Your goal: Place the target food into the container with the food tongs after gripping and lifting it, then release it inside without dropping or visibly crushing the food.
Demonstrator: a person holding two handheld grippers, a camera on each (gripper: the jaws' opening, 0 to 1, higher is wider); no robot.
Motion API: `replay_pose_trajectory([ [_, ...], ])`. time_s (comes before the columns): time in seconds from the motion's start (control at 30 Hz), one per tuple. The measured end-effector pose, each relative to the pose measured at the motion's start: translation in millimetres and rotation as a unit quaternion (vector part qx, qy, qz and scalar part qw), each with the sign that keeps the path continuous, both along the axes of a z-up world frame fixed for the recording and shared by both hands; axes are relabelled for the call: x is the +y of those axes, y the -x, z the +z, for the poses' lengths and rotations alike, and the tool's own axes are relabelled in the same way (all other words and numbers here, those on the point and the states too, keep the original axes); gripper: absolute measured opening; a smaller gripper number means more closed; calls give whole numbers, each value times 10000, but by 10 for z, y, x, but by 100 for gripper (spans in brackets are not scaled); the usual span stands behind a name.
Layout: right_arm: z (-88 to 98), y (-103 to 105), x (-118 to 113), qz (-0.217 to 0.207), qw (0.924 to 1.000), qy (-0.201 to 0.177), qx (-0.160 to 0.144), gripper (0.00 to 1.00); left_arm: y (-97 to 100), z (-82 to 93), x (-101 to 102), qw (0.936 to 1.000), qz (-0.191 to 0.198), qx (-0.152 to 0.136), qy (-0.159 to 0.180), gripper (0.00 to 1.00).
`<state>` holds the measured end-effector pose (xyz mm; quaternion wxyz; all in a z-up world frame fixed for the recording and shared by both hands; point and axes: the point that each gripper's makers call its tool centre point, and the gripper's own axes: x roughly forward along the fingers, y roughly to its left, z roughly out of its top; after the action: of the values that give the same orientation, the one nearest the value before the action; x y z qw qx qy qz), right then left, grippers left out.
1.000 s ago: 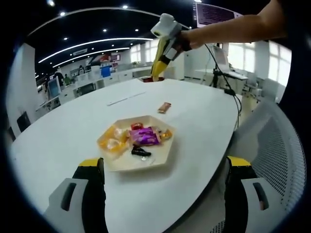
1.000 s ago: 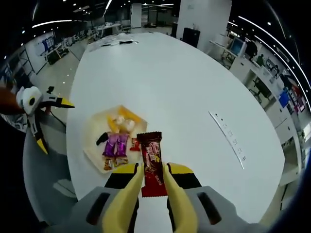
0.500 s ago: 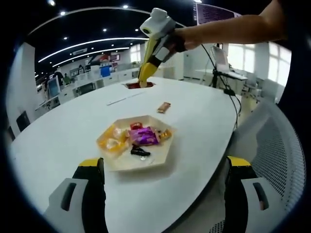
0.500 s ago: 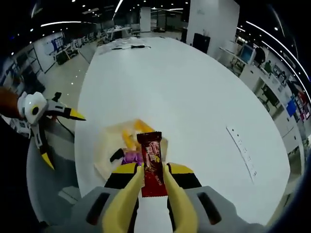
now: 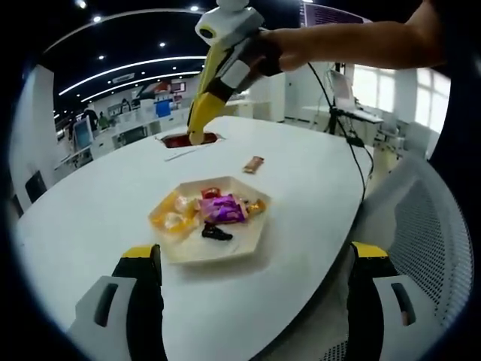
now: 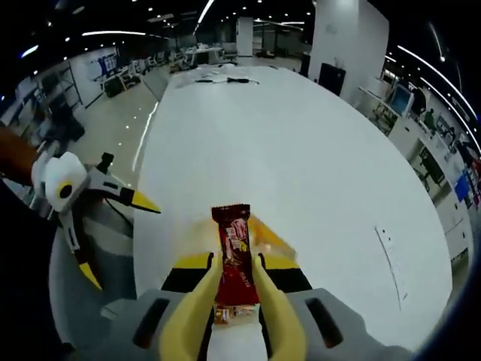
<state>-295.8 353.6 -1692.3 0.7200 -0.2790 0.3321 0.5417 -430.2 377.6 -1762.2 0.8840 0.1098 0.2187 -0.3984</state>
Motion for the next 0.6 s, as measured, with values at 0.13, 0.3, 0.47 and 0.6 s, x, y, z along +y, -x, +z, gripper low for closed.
replay_pose_trajectory([
  [0.13,43,69,116,-22,10000,31,18,22,-8,-10,9,10000,21,15,11,99],
  [0.3,100,123,200,28,10000,35,-3,22,3,-17,-2,10000,-17,31,-10,99],
  [0.47,100,126,217,56,9999,90,21,22,1,-19,2,10000,-5,33,-29,99],
  [0.6,98,134,231,67,9999,93,55,22,7,-29,-4,10000,-27,43,-45,99],
])
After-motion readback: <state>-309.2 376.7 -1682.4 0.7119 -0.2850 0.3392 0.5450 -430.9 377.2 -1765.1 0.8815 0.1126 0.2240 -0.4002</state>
